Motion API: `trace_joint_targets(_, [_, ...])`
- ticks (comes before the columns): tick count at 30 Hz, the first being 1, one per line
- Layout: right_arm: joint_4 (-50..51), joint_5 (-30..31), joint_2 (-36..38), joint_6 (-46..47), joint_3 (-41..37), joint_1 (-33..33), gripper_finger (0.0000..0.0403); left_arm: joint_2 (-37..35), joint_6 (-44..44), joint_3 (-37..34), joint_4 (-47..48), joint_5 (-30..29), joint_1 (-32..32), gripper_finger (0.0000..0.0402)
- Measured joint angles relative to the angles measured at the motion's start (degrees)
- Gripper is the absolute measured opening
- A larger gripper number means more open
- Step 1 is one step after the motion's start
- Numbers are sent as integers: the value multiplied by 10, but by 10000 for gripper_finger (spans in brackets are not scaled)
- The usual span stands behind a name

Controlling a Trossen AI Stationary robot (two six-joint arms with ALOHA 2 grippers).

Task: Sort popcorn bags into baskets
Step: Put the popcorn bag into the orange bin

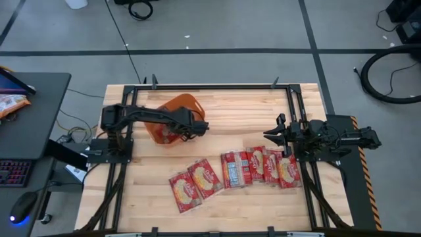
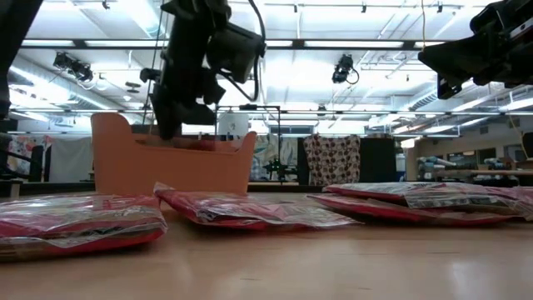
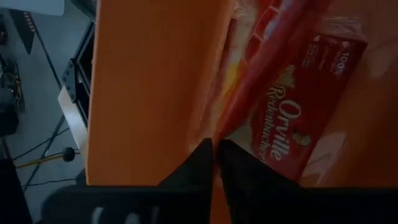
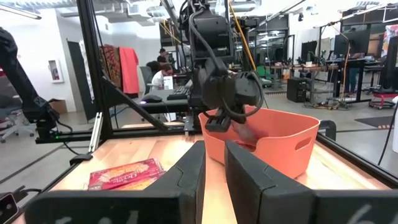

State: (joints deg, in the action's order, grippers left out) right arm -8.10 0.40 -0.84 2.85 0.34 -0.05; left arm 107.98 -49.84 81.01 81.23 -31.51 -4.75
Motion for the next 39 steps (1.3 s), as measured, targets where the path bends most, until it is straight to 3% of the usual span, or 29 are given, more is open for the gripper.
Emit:
trace_joint_targets(6, [0, 0, 0, 0, 0, 0, 66, -4, 9, 8, 2, 23, 16, 99])
trace_joint_targets(11, [0, 0, 0, 0, 0, 0, 66, -12, 57, 68, -14, 39, 73, 113])
trace_joint_targets(17, [0, 0, 0, 0, 0, 0, 66, -13, 165, 115, -154, 22, 170, 111])
trace_joint_targets(24, [0, 0, 0, 0, 0, 0, 66, -12, 323, 68, -303, 17, 276, 116])
trace_joint_targets(28, [0, 0, 0, 0, 0, 0, 66, -12, 293, 39, -307, 17, 314, 139])
trace_joint_targets(32, [0, 0, 0, 0, 0, 0, 66, -12, 309, 33, -306, 75, 348, 164])
trace_joint_targets(35, [0, 0, 0, 0, 0, 0, 66, -10, 325, 33, -301, 109, 377, 171])
trace_joint_targets(39, [0, 0, 0, 0, 0, 0, 66, 15, 325, 33, -291, 112, 424, 172])
